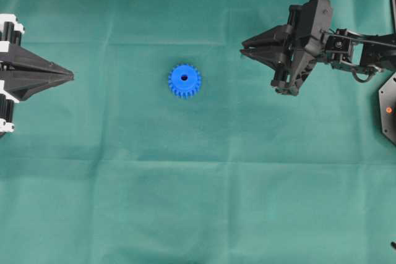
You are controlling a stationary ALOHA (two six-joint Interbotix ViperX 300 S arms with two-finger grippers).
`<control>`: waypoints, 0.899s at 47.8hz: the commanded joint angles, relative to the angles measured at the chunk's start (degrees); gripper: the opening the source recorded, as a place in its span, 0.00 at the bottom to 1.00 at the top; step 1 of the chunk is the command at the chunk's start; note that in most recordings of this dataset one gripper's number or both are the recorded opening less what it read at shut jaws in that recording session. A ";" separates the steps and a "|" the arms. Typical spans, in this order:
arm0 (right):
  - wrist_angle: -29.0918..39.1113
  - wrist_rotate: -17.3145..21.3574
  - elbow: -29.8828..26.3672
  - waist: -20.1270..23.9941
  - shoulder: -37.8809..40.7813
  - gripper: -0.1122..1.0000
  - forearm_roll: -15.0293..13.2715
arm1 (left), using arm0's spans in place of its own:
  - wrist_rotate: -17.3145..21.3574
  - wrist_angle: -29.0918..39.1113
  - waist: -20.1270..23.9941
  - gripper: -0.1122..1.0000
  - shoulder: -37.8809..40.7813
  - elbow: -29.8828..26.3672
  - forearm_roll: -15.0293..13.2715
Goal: Insert the shaft placed at a random location into the center hole of the small gear at another random location.
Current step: 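Lift the shaft and carry it left over the blue gear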
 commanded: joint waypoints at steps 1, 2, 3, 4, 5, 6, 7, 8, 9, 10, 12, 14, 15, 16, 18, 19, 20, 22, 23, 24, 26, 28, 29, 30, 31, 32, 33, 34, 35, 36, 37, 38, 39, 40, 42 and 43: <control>-0.26 -0.53 -2.46 1.05 0.44 0.21 -0.09 | -0.09 -0.26 -0.18 0.10 0.53 -0.88 0.09; -0.26 -0.53 -2.81 1.23 0.79 0.21 -0.09 | -0.09 -0.26 -0.18 0.10 0.44 -0.88 0.18; -0.26 -0.53 -3.16 1.49 1.05 0.21 0.00 | -0.09 -0.26 -0.18 0.10 0.44 -0.88 0.09; -0.26 -0.53 -3.69 1.76 1.49 0.21 0.00 | -0.09 -0.18 -0.18 0.10 0.53 -0.88 0.18; -0.18 -0.53 -4.13 1.93 1.85 0.21 -0.09 | -0.09 -0.18 -0.18 0.10 0.44 -0.88 0.18; -0.09 -0.53 -4.66 2.20 2.29 0.21 -0.09 | -0.09 -0.26 -0.18 0.10 0.44 -0.88 0.09; 0.00 -0.53 -5.19 2.37 2.72 0.21 -0.09 | -0.09 -0.26 -0.18 0.10 0.44 -0.88 0.18; 0.00 -0.53 -5.71 2.64 3.16 0.21 -0.09 | -0.09 -0.26 -0.18 0.10 0.44 -0.88 0.18; 0.09 -0.53 -6.33 2.72 3.60 0.21 0.00 | -0.09 -0.18 -0.18 0.10 0.44 -0.88 0.18; 0.09 -0.53 -6.94 2.99 4.04 0.21 -0.09 | -0.18 -0.26 -0.18 0.10 0.44 -0.88 0.18; 0.35 -0.53 -8.09 3.34 4.83 0.21 -0.09 | -0.09 -0.26 -0.18 0.10 0.44 -0.88 0.18; 0.70 -0.53 -9.32 3.69 5.80 0.21 -0.09 | -0.26 -0.26 -0.18 0.10 0.44 -0.88 0.18; 0.88 -0.62 -9.93 3.96 6.24 0.21 -0.09 | -0.26 -0.26 -0.18 0.10 0.44 -0.88 0.18; 1.23 -0.62 -10.99 4.22 6.86 0.21 -0.09 | -0.26 -0.26 -0.18 0.10 0.44 -0.88 0.18; 1.76 -0.70 -12.22 4.66 7.73 0.21 -0.18 | -0.35 -0.26 -0.18 0.10 0.53 -0.88 0.18; 1.93 -0.70 -12.83 4.83 8.09 0.21 -0.18 | -0.35 -0.26 -0.18 0.10 0.44 -0.88 0.18; 2.29 -0.70 -13.45 5.01 8.44 0.21 -0.26 | -0.35 -0.26 -0.18 0.10 0.44 -0.88 0.18; 2.90 -0.70 -14.59 5.36 9.23 0.21 -0.44 | -0.35 -0.26 -0.18 0.10 0.44 -0.88 0.18; 3.16 -0.70 -15.12 5.45 9.58 0.21 -0.44 | -0.35 -0.26 -0.18 0.10 0.44 -0.88 0.18; 3.60 -0.70 -15.91 5.80 10.11 0.21 -0.70 | -0.35 -0.26 -0.18 0.10 0.44 -0.88 0.18; 4.13 -0.70 -16.96 6.15 10.81 0.21 -0.79 | -0.35 -0.26 -0.18 0.10 0.44 -0.88 0.18; 4.66 -0.70 -17.93 6.42 11.43 0.21 -0.79 | -0.35 -0.26 -0.18 0.10 0.53 -0.88 0.18; 4.83 -0.70 -18.28 6.50 11.69 0.21 -0.79 | -0.26 -0.26 -0.18 0.10 0.44 -0.88 0.18; 5.01 -0.70 -18.72 6.68 11.95 0.21 -0.88 | -0.35 -0.26 -0.18 0.10 0.44 -0.88 0.18; 5.10 -0.70 -19.07 6.77 12.30 0.21 -0.88 | -0.35 -0.26 -0.18 0.10 0.44 -0.88 0.18; 5.27 -0.70 -19.42 6.86 12.48 0.21 -0.88 | -0.35 -0.26 -0.18 0.10 0.44 -0.88 0.18; 5.45 -0.70 -19.86 6.94 12.74 0.21 -1.05 | -0.26 -0.26 -0.18 0.10 0.44 -0.88 0.18; 5.45 -0.70 -20.21 7.03 13.01 0.21 -1.05 | -0.35 -0.26 -0.18 0.10 0.44 -0.88 0.18; 5.54 -0.70 -20.48 7.03 13.18 0.21 -1.14 | -0.35 -0.26 -0.18 0.10 0.44 -0.88 0.09; 5.54 -0.70 -20.65 7.12 13.36 0.21 -1.14 | -0.35 -0.26 -0.18 0.10 0.53 -0.88 0.18; 5.63 -0.70 -20.83 7.12 13.45 0.21 -1.32 | -0.35 -0.26 -0.18 0.10 0.53 -0.88 0.18; 5.63 -0.70 -21.01 7.21 13.54 0.21 -1.32 | -0.35 -0.26 -0.18 0.10 0.44 -0.88 0.09; 5.63 -0.70 -21.18 7.21 13.62 0.21 -1.41 | -0.35 -0.26 -0.18 0.10 0.44 -0.88 0.18; 5.63 -0.70 -21.27 7.21 13.80 0.21 -1.41 | -0.35 -0.26 -0.18 0.10 0.44 -0.88 0.18; 5.63 -0.79 -21.45 7.29 13.89 0.21 -1.41 | -0.35 -0.26 -0.18 0.10 0.44 -0.88 0.09; 5.63 -0.70 -21.45 7.29 13.89 0.21 -1.41 | -0.35 -0.26 -0.18 0.10 0.44 -0.79 0.18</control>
